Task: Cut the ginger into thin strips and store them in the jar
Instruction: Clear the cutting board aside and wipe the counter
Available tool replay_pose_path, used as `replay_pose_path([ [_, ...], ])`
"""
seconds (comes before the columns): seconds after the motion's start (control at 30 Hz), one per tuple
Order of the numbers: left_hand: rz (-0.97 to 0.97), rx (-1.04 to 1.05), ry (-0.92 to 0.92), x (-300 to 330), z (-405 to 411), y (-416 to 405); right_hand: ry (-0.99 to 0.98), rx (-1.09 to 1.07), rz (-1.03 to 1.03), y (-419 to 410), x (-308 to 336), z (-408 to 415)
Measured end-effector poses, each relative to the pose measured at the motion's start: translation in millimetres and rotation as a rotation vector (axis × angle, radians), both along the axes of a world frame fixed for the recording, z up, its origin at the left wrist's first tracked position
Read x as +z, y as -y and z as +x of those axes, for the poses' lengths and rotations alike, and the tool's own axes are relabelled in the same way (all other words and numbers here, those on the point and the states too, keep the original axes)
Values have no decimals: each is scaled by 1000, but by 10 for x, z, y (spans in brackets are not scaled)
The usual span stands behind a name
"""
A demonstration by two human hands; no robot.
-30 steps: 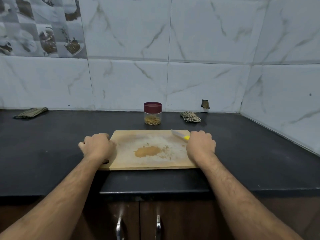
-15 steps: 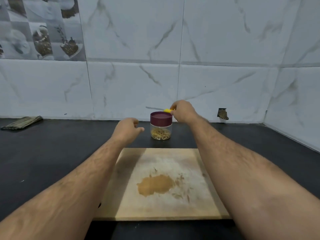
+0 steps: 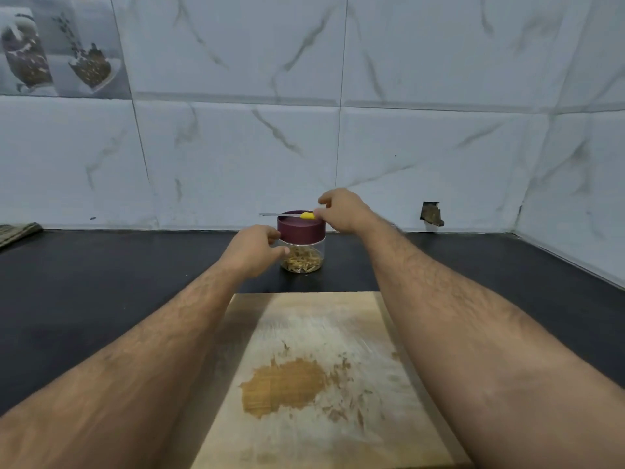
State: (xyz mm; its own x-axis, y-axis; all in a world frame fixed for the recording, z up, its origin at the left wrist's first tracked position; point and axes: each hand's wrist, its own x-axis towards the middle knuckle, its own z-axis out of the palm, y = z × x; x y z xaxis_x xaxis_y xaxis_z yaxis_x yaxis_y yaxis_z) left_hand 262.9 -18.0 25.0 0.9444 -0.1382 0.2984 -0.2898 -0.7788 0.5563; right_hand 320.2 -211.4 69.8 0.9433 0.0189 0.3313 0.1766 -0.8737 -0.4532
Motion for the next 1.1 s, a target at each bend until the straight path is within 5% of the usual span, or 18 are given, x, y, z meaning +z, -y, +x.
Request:
replay_pose_path([
  [0.17, 87, -1, -5, -58, -108, -46, 192, -311, 51, 577, -107, -53],
  [0.37, 252, -39, -92, -211, -217, -119, -248, -369, -137, 997, -603, -56],
  [0.53, 325, -51, -132, -228, -306, -116, -186, -472, -252, 1001, -751, -67],
  [0.9, 303, -54, -146, -116, -638, -222, 6, -364, 27, 897, -311, -707],
  [1.1, 181, 81, -49, -75, -1246, -569, 104, -131, 140, 306, 23, -1854],
])
